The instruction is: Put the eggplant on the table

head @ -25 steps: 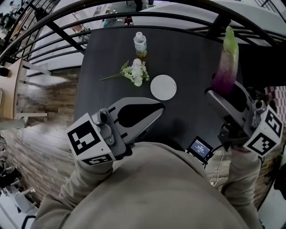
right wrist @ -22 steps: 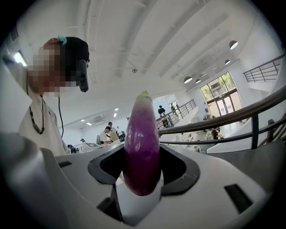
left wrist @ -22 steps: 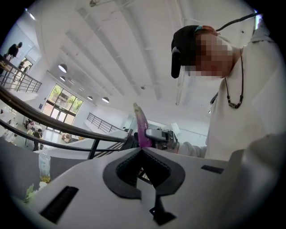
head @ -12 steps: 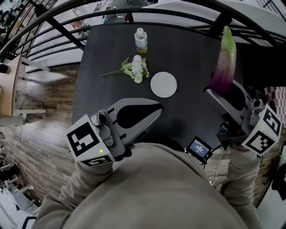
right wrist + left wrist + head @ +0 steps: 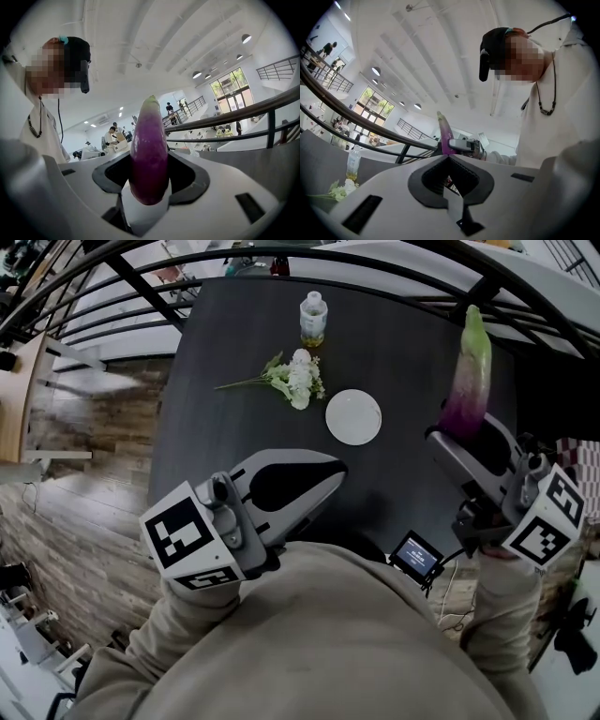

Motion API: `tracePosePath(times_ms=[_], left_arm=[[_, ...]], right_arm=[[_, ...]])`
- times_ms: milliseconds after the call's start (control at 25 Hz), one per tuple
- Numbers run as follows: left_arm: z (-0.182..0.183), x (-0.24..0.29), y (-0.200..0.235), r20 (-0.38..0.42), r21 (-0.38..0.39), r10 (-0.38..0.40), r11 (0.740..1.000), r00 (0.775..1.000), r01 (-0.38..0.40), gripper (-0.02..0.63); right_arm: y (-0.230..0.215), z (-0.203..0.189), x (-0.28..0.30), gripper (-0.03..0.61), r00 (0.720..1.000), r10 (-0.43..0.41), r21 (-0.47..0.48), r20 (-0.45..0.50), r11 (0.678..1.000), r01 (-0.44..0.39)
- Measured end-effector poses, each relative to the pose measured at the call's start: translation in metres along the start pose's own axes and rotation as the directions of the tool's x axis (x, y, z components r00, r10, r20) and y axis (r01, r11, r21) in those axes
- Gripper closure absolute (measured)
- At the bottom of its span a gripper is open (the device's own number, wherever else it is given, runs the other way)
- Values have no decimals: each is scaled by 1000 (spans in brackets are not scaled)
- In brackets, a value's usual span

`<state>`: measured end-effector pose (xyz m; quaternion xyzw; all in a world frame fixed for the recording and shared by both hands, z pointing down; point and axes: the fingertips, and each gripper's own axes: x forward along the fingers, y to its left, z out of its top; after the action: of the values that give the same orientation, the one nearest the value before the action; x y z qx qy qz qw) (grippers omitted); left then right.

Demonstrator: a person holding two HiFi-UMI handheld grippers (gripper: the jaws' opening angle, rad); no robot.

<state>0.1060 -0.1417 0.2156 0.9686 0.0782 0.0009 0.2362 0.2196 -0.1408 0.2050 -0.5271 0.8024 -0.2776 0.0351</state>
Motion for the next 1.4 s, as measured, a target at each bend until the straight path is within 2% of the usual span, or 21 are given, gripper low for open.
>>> tracePosePath(times_ms=[200,560,800,1400], left_arm=[[0,-9,-3,12,-13,35,999,999,-35,609],[-10,-39,19,22,-46,121,992,992,-120,609],[-23,-53,44,50,-79,181,981,982,-177,609],[-36,-75,50,71,-124,287,953,955,-277,609]], right_arm=[[-2,-4,7,339,999,12,7,-31,1000,-12],[-24,-16,52,338,995,38,11,-91,999,-37],[-60,-44,79,337,986,32,41,-165,999,-25],[-87,-78,112,337,960,60,61,-272,997,-45]])
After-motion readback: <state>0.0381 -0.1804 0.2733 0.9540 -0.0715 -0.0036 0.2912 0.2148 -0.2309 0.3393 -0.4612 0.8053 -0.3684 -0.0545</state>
